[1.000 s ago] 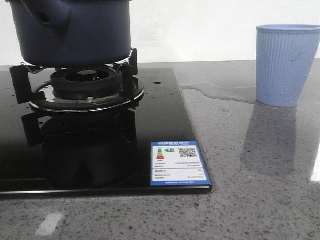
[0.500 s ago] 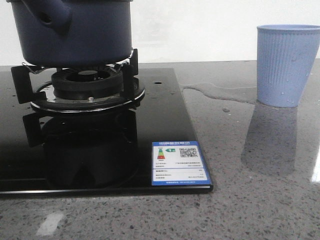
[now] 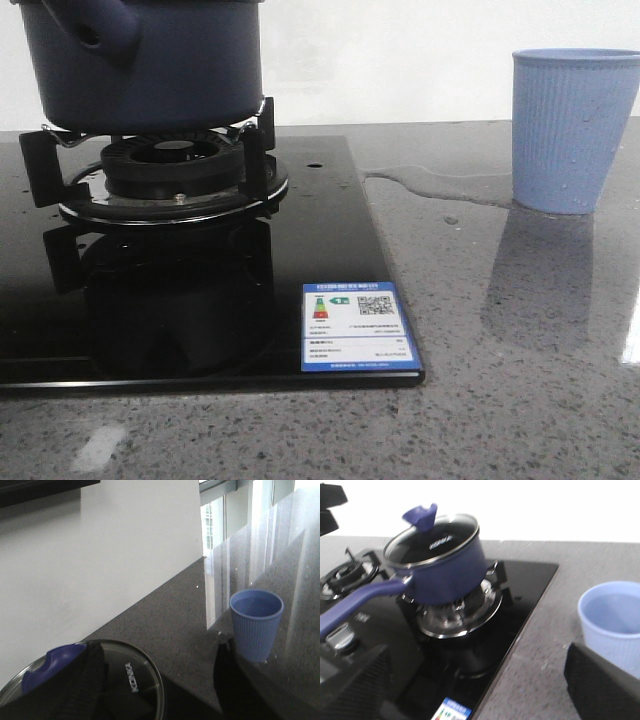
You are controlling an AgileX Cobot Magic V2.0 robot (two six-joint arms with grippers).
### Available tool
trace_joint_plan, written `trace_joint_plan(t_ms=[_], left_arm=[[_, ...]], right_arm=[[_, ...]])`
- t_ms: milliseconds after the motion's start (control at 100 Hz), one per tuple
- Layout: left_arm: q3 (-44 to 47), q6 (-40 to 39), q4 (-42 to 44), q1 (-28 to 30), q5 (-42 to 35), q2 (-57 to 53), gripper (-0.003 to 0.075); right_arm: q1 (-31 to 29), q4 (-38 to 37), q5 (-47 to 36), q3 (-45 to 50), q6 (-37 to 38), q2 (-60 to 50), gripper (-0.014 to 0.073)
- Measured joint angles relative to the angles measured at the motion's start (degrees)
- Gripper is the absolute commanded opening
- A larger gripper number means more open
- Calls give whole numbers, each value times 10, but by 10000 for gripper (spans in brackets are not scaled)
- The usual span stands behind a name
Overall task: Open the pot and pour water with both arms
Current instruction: 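Grasp the blue lid knob with the left gripper and lift the lid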
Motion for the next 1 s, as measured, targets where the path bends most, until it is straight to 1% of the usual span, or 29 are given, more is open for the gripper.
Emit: trace_joint_plan(t_ms=[130, 240, 340, 420, 540, 590, 820, 1000], left_arm=[[-67, 17, -55, 30, 60, 65, 397], [-127, 35, -60, 51, 115, 114, 397], [-156, 57, -53, 62, 136, 145, 403], [-160, 78, -47, 65, 139, 163, 451], [-160, 88, -38, 65, 130, 181, 592], [-160, 89, -31, 65, 121, 188, 630], [-161, 92, -6, 65, 89, 217, 638], [-159, 93, -5, 77, 88, 239, 638]], right_arm=[[0, -1, -14, 0, -1, 0, 641], [0, -6, -15, 0, -1, 0, 641], [0, -7, -17, 0, -1, 0, 641], [0, -7, -17, 0, -1, 0, 641], [0, -7, -18, 0, -1, 0, 641], [0, -7, -18, 0, -1, 0, 641], [0, -8, -18, 0, -1, 0, 641], [0, -8, -18, 0, -1, 0, 641]])
